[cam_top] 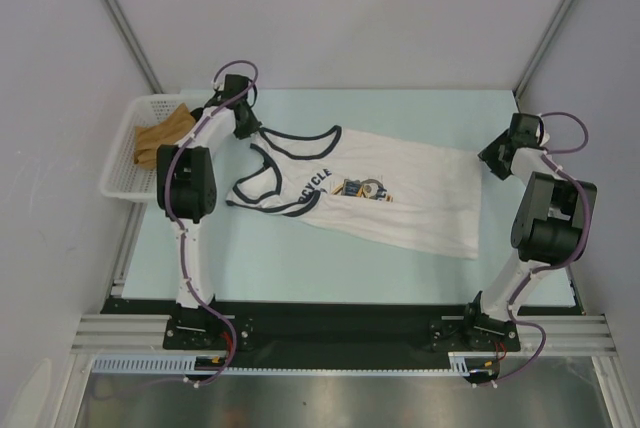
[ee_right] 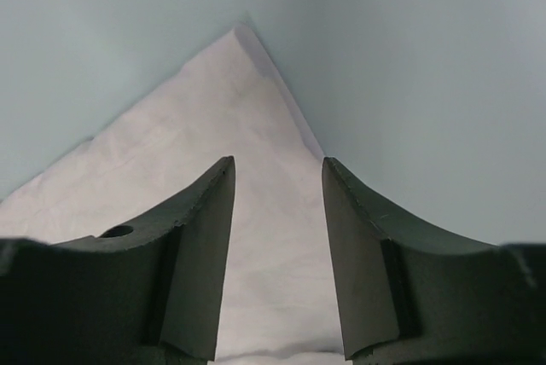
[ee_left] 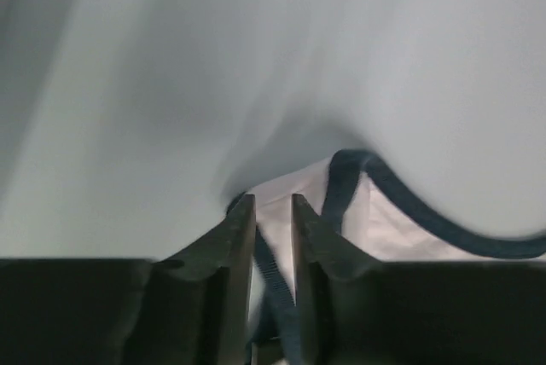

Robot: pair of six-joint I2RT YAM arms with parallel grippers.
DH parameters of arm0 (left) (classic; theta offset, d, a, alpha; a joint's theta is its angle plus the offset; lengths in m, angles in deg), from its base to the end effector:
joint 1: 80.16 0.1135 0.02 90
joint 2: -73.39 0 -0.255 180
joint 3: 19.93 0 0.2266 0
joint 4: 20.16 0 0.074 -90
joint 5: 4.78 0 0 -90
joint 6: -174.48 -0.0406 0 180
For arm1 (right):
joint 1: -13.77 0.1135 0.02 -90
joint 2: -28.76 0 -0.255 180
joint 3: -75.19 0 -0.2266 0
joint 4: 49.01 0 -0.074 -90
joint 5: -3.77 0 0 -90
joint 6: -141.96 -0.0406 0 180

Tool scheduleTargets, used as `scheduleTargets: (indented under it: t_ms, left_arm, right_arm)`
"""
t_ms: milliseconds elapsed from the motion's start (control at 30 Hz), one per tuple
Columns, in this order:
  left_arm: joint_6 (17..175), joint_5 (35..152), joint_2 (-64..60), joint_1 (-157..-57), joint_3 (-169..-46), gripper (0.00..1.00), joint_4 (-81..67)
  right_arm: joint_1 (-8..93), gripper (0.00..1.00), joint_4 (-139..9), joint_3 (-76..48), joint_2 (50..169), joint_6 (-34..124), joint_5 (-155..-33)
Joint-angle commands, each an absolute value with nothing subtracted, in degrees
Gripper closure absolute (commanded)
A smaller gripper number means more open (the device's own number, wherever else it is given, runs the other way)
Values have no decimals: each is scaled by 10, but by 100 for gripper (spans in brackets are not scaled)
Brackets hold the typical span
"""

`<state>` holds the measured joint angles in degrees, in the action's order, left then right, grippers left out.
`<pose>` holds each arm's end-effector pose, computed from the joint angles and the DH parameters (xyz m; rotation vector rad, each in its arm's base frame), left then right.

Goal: Fold and stack the tank tops
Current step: Fold the tank top

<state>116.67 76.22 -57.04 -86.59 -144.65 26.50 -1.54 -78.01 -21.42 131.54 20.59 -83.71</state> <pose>0.4782 -0.0475 0.1947 -0.6153 2.3936 -0.0949 0.3528 -0.0984 0.2013 0.9756 2.2099 0.0756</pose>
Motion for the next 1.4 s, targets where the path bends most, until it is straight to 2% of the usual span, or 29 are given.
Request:
scheduleTargets:
  t_ms: [0,33,100,167,367,400,500,667,733,900,967,1367]
  left_arm:
    - [1178,761,-529,-852,-1434,68,237]
    - [1173,769,-529,-852,-1435,36,232]
    - [1172,774,-521,-858,-1438,27,238]
    - [1153,772,-509,-867,-1436,24,232]
    - [1089,783,-485,-939,-1460,26,215]
    - [1080,780,-489,-961,-1465,26,206]
    - [1084,822,-535,-991,-1509,25,191]
    - [1109,880,-650,-1012,-1644,31,226]
    - [1123,896,-664,-1018,-1645,31,204]
    - [1156,902,-699,-1021,-1644,33,197]
    - [1163,909,-707,-1022,-1638,34,191]
    - [1200,966,-747,-1034,-1639,38,137]
  right_arm:
    - [-12,51,-748,-163,1352,218,-843]
    - [-11,51,-749,-156,1360,216,-847]
    - [-7,56,-753,-140,1378,216,-850]
    - [-1,57,-758,-117,1404,220,-857]
    - [4,57,-768,-77,1452,225,-854]
    - [5,53,-772,-74,1456,225,-850]
    - [5,51,-773,-67,1468,228,-835]
    - [7,53,-770,-64,1479,233,-809]
    - [8,57,-768,-61,1485,235,-804]
    - [14,89,-767,-56,1489,237,-803]
    - [16,99,-767,-56,1487,240,-796]
    - [17,100,-759,-65,1486,239,-809]
